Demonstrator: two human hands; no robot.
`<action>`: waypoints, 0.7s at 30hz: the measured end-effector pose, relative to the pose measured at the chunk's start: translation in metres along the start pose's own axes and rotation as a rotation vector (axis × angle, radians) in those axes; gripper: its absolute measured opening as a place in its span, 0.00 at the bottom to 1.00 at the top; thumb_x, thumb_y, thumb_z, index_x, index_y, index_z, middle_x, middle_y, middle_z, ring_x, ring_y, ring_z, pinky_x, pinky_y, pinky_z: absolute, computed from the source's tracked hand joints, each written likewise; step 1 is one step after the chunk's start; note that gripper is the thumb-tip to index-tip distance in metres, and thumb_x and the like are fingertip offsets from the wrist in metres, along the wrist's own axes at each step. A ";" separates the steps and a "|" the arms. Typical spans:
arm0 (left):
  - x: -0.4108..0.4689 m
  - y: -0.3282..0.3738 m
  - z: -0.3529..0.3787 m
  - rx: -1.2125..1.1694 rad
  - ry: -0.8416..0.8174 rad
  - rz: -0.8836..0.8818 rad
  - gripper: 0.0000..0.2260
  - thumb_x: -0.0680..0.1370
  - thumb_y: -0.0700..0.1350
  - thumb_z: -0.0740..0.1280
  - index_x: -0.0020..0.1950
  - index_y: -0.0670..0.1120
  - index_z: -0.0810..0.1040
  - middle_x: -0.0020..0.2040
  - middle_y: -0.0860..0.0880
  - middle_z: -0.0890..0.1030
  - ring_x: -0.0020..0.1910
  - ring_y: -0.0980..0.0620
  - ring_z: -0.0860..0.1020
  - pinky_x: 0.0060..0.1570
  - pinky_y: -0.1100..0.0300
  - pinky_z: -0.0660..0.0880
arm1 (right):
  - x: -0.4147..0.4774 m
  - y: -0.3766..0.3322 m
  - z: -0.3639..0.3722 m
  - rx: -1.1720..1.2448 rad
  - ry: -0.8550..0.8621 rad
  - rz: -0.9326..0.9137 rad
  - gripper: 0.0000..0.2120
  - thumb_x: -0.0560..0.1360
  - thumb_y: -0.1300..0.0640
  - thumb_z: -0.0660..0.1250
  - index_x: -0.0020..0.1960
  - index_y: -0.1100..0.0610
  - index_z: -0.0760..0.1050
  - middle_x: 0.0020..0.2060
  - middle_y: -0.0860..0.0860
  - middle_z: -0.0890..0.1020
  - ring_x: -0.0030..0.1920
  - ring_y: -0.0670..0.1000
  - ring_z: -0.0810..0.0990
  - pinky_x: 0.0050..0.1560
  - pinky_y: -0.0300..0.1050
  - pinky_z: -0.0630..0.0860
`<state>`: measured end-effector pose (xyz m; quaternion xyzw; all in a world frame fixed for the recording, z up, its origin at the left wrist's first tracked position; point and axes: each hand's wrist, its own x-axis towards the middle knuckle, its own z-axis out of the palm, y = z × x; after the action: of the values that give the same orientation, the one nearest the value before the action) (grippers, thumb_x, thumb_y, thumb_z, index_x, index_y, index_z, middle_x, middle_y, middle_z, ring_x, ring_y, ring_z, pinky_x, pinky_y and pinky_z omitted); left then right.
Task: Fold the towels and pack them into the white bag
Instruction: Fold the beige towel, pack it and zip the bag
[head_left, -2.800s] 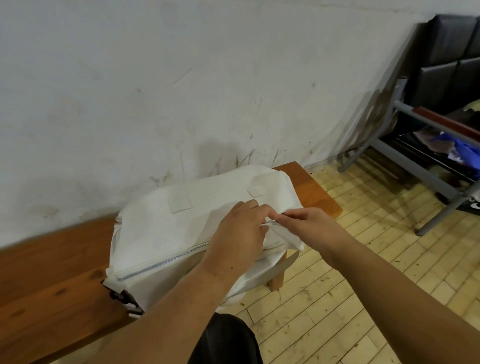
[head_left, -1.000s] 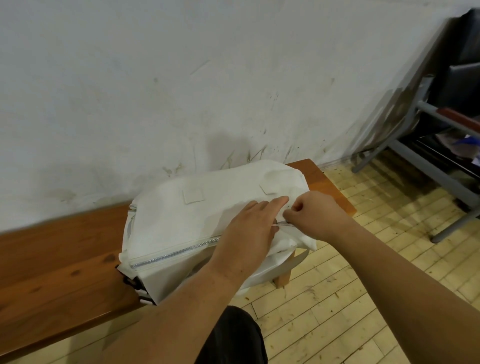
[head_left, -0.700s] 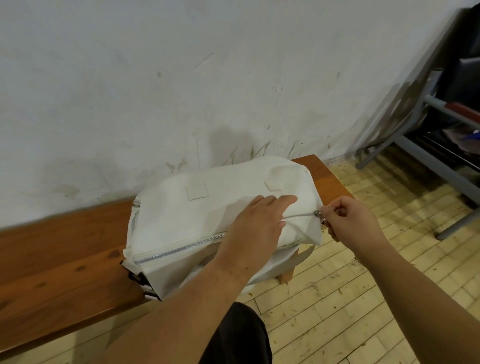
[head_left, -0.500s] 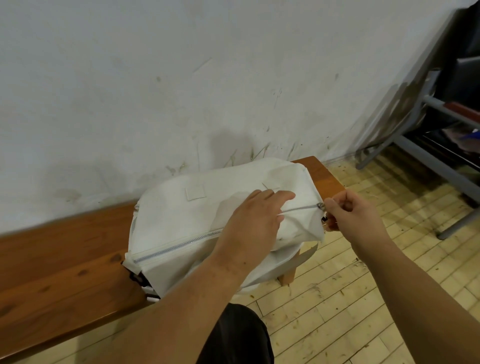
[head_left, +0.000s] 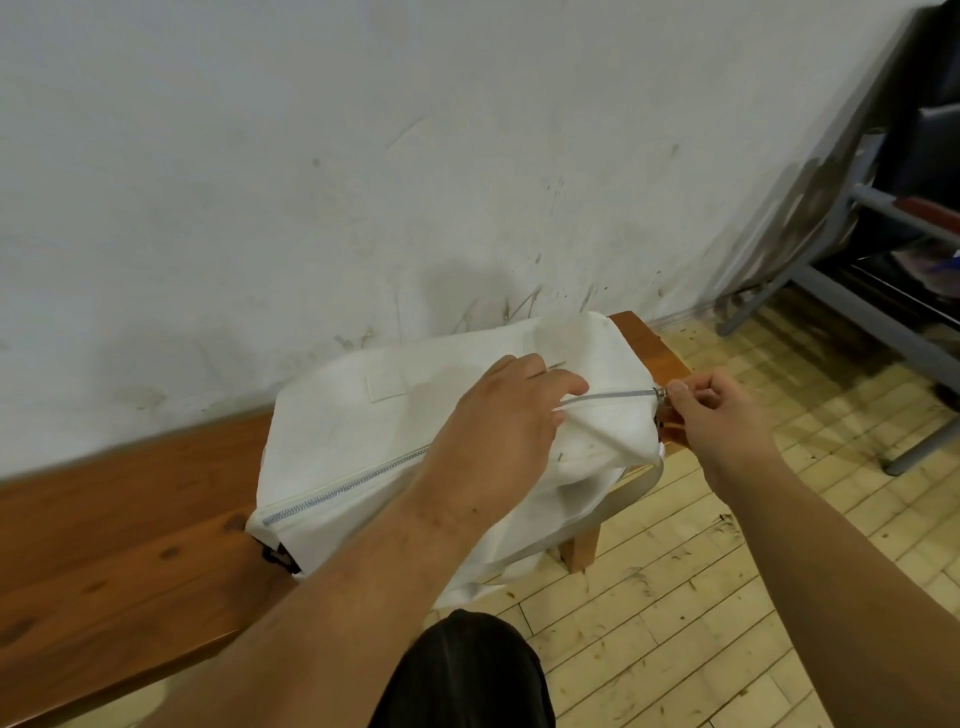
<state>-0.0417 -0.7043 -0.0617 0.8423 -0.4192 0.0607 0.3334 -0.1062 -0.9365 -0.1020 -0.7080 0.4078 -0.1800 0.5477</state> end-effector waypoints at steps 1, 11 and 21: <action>0.000 0.000 0.001 0.001 0.000 0.000 0.13 0.80 0.40 0.68 0.63 0.50 0.80 0.50 0.53 0.77 0.52 0.53 0.74 0.52 0.63 0.71 | 0.000 0.001 0.001 0.014 0.008 0.020 0.06 0.81 0.58 0.67 0.47 0.59 0.75 0.45 0.58 0.84 0.49 0.62 0.85 0.51 0.60 0.84; -0.006 -0.004 0.014 -0.002 0.009 0.015 0.12 0.80 0.41 0.69 0.62 0.52 0.80 0.49 0.54 0.77 0.50 0.55 0.74 0.49 0.63 0.73 | -0.006 0.001 -0.001 -0.232 0.102 -0.091 0.07 0.82 0.52 0.65 0.46 0.53 0.74 0.43 0.52 0.84 0.43 0.51 0.85 0.47 0.61 0.84; -0.007 -0.005 0.016 -0.017 -0.033 -0.014 0.13 0.80 0.41 0.67 0.64 0.52 0.78 0.51 0.55 0.75 0.51 0.56 0.72 0.52 0.62 0.74 | -0.003 -0.004 0.000 -0.203 0.027 0.068 0.06 0.84 0.53 0.63 0.53 0.55 0.73 0.50 0.55 0.82 0.50 0.57 0.83 0.48 0.55 0.83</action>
<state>-0.0456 -0.7070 -0.0792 0.8432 -0.4191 0.0409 0.3343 -0.1066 -0.9337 -0.0976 -0.7432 0.4550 -0.1288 0.4732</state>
